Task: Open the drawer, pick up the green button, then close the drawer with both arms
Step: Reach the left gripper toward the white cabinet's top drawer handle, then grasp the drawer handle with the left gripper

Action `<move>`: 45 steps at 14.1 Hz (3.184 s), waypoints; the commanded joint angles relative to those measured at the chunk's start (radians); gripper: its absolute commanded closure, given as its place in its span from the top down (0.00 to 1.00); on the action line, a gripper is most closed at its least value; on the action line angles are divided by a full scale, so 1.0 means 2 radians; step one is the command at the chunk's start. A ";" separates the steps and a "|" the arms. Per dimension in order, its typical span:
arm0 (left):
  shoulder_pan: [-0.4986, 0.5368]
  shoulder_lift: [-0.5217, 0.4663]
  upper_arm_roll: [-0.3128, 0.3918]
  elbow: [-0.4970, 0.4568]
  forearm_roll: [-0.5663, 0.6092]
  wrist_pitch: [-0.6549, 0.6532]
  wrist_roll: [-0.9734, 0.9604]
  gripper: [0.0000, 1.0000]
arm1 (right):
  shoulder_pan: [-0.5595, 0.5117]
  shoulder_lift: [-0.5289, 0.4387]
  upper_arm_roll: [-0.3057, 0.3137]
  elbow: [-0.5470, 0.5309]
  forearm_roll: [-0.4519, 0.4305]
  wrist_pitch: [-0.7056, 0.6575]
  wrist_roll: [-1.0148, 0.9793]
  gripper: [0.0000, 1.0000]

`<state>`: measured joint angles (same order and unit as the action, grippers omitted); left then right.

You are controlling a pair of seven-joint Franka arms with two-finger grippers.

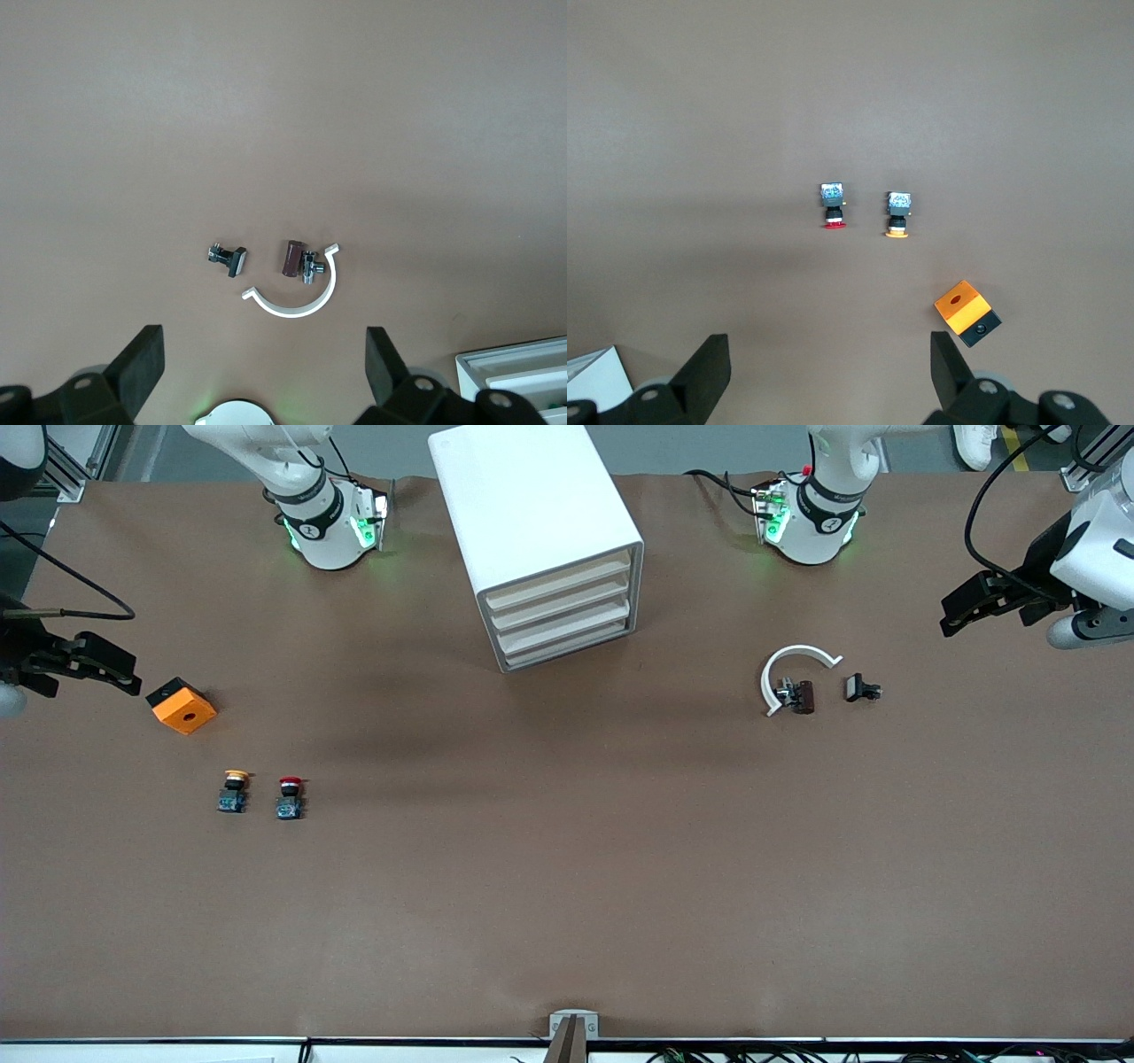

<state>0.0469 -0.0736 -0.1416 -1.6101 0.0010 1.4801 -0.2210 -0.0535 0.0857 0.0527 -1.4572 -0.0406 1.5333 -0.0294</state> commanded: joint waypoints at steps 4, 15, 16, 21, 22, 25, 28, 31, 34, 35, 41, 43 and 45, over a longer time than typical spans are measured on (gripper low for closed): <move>0.000 0.012 -0.002 0.016 0.000 -0.012 0.005 1.00 | -0.007 0.006 0.005 0.015 0.009 -0.007 -0.003 1.00; -0.026 0.169 -0.014 0.030 -0.009 0.039 -0.090 1.00 | -0.006 0.006 0.006 0.015 0.009 -0.007 -0.002 1.00; -0.039 0.185 -0.016 0.030 -0.009 0.049 -0.128 1.00 | -0.006 0.006 0.006 0.015 0.009 -0.007 -0.002 1.00; -0.085 0.255 -0.019 0.033 -0.025 0.067 -0.326 1.00 | -0.005 0.006 0.006 0.015 0.009 -0.006 -0.002 1.00; -0.098 0.271 -0.019 0.035 -0.024 0.067 -0.393 1.00 | -0.005 0.006 0.006 0.015 0.009 -0.006 -0.002 1.00; -0.134 0.323 -0.019 0.059 -0.030 0.065 -0.516 1.00 | -0.005 0.006 0.006 0.015 0.009 -0.006 -0.002 1.00; -0.155 0.368 -0.019 0.072 -0.078 0.064 -0.580 1.00 | -0.005 0.006 0.007 0.015 0.008 -0.006 -0.002 1.00; -0.184 0.391 -0.019 0.071 -0.099 0.064 -0.689 1.00 | -0.005 0.007 0.007 0.015 0.008 -0.006 -0.002 1.00; -0.222 0.416 -0.020 0.070 -0.131 0.064 -0.786 1.00 | -0.005 0.006 0.007 0.015 0.008 -0.006 -0.002 1.00; -0.232 0.426 -0.019 0.070 -0.154 0.064 -0.821 1.00 | -0.005 0.006 0.007 0.015 0.008 -0.006 -0.002 1.00; -0.270 0.454 -0.019 0.069 -0.270 0.062 -0.945 1.00 | -0.005 0.006 0.007 0.015 0.008 -0.006 -0.002 1.00; -0.274 0.462 -0.020 0.068 -0.303 0.054 -0.965 1.00 | -0.005 0.006 0.007 0.015 0.008 -0.006 -0.002 1.00; -0.272 0.475 -0.020 0.068 -0.365 0.042 -0.964 1.00 | -0.005 0.006 0.007 0.015 0.008 -0.006 -0.002 1.00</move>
<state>-0.4967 0.8465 -0.1863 -1.4946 -0.6389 1.5984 -2.1303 -0.0535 0.0864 0.0598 -1.4547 -0.0406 1.5335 -0.0294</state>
